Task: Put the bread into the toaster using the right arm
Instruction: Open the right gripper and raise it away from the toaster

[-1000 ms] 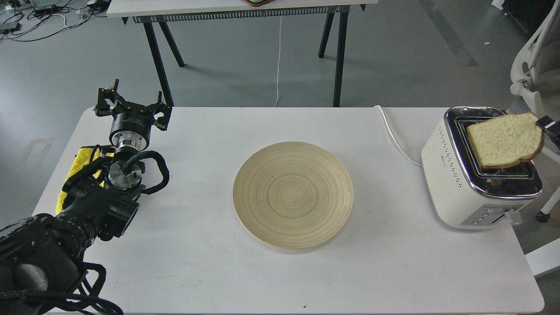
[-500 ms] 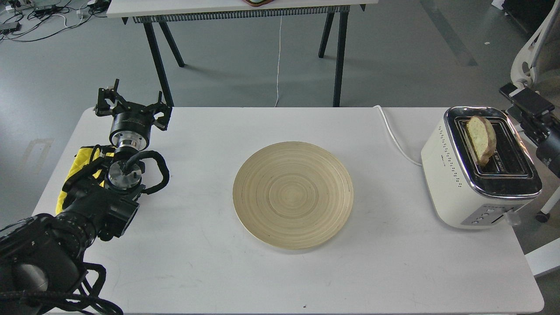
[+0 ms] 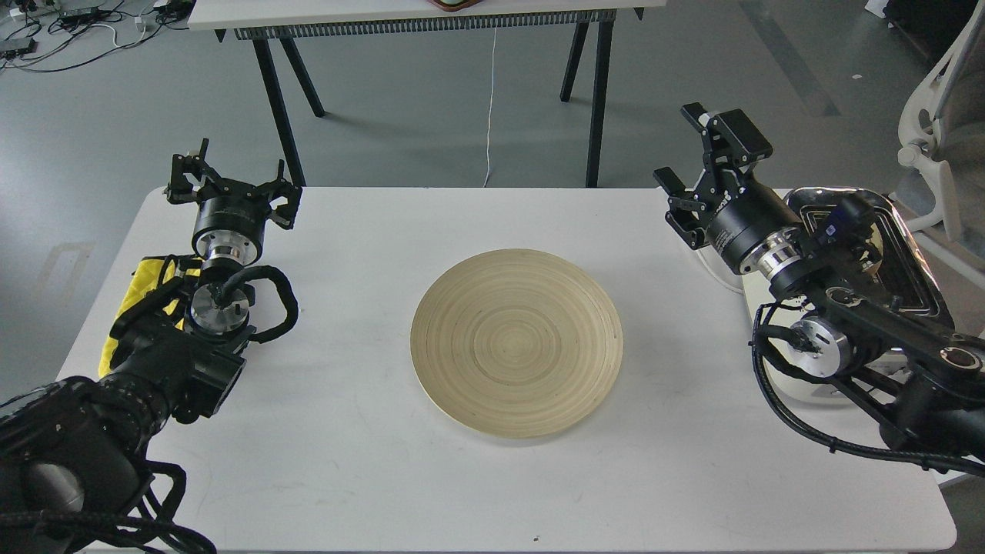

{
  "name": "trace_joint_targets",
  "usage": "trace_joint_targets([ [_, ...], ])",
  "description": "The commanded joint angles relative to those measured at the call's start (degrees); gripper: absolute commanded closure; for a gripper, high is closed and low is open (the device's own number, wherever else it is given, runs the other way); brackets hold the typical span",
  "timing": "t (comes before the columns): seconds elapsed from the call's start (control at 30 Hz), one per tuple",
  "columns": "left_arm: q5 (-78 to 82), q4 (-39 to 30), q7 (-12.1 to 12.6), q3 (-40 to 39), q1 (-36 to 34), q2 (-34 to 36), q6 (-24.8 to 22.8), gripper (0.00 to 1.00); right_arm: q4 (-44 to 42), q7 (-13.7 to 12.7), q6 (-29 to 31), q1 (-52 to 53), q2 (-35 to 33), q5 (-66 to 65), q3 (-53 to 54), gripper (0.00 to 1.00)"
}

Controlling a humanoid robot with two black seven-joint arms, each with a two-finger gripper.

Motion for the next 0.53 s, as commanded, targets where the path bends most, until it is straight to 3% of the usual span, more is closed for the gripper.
trace_joint_targets([
  [0.0, 0.0, 0.0, 0.01, 0.01, -0.01, 0.0, 0.01, 0.0, -12.53, -0.01, 11.98, 0.0, 9.35, 0.71, 7.25, 0.02],
  [0.2, 0.0, 0.0, 0.01, 0.01, -0.01, 0.0, 0.01, 0.0, -26.35, -0.18, 27.55, 0.27, 17.8, 0.8, 17.9, 0.02],
  [0.5, 0.0, 0.0, 0.01, 0.01, -0.01, 0.0, 0.01, 0.0, -26.72, 0.26, 27.71, -0.78, 18.16, 5.81, 18.7, 0.02],
])
